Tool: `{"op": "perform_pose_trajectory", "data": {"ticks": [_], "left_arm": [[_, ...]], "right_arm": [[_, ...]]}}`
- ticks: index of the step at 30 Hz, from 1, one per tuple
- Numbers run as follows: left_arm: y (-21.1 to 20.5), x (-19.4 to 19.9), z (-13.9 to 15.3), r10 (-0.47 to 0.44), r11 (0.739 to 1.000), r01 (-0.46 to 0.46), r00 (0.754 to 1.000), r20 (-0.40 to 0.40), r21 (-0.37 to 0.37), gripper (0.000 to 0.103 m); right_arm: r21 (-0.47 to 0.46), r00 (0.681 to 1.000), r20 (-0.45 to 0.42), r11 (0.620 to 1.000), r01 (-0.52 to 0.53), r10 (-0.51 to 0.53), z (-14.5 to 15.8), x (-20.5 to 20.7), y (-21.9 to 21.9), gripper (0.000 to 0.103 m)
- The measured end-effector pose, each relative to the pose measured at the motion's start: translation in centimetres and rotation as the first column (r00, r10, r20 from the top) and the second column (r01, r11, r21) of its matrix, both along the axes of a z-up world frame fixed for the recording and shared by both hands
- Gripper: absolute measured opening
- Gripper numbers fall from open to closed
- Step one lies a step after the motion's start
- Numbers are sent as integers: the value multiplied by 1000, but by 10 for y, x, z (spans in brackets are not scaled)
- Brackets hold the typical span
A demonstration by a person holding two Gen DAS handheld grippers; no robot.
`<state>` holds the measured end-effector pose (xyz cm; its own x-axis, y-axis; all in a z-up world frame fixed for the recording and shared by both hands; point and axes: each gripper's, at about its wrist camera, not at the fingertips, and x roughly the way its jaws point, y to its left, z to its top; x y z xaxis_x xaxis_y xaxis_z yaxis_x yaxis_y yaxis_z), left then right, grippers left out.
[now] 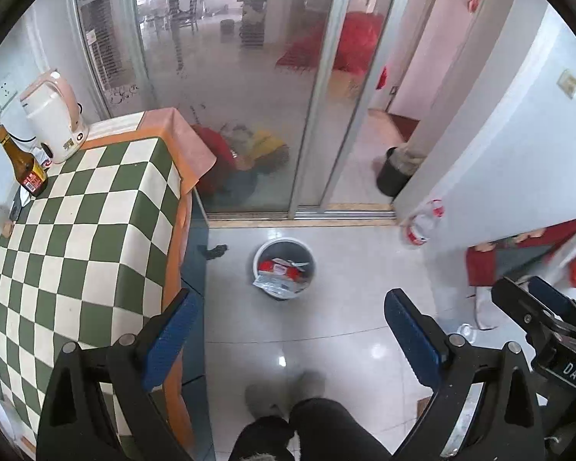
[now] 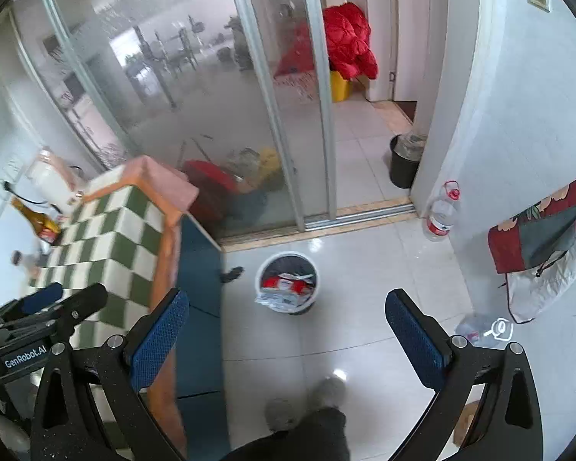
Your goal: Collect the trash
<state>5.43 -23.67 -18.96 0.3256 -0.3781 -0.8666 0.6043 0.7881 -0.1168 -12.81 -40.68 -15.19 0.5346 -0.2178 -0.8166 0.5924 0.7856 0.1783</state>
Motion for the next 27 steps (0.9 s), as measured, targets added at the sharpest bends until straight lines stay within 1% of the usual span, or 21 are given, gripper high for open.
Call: {"op": "perform_pose_trajectory", "data": {"ticks": [2,5,8,10,11,13,17,23,27], "left_arm": [[5,-10,15,-6,1000,6,1000,5,-20,99],[9,-19,30,-3,999,3,1000,7,-50,99],[13,-26,46,4,996,-6,1000,-14,-91,99],[15,-33,58,-7,992,4,1000,-28,-126,99],[15,-35,62,-9,991,6,1000,-26,-131,103],[17,-40,71,-9,990,6,1000,-20,-144,103],[21,-43,78,3,987,-5,1000,-11,-159,103],[25,-46,79,1,987,-8,999,-42,-158,103],[27,-47,79,-8,988,-4,997,-77,-157,103]], "right_arm": [[8,999,24,1000,-27,27,19,-12,5,103],[17,997,45,998,-66,65,37,-21,9,103],[43,994,62,995,-92,89,50,-29,7,103],[56,991,80,992,-109,105,59,-33,4,103],[54,990,86,992,-116,111,64,-36,3,103],[60,988,96,990,-126,120,68,-38,0,103],[96,984,104,983,-156,146,72,-39,-3,103],[120,977,92,972,-203,193,77,-35,-3,103],[142,972,87,963,-228,218,76,-32,-1,103]]}}
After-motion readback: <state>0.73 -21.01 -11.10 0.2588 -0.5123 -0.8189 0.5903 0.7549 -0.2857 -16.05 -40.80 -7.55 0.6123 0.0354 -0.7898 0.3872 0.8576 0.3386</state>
